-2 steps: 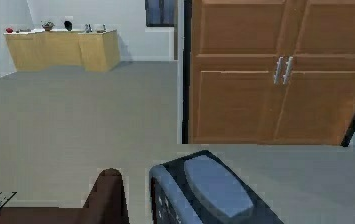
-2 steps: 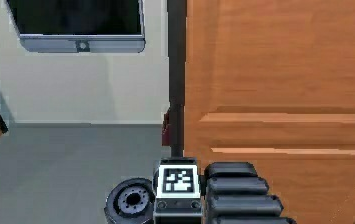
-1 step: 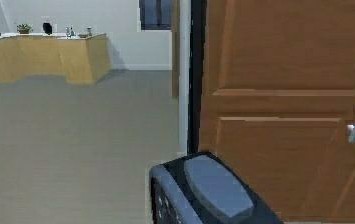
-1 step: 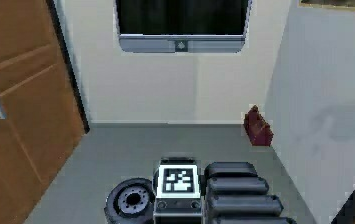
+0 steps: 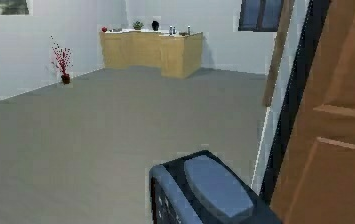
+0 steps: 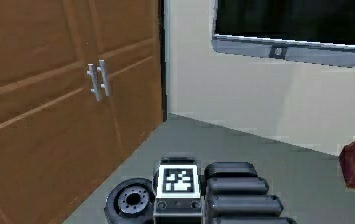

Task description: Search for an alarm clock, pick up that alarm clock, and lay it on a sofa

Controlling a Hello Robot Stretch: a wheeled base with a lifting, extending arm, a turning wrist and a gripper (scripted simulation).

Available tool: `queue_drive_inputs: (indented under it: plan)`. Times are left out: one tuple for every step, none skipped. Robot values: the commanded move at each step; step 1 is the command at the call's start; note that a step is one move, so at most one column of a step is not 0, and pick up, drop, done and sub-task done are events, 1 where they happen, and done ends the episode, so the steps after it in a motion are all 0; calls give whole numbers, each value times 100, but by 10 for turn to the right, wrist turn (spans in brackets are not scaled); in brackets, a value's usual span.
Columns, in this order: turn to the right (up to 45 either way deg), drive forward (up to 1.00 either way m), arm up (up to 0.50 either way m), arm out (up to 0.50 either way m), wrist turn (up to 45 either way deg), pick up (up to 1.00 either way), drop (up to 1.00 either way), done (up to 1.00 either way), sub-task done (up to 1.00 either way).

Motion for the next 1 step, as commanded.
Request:
queue_drive_inputs:
  plan:
    - [0,45,0,0,0,0,0,0,0]
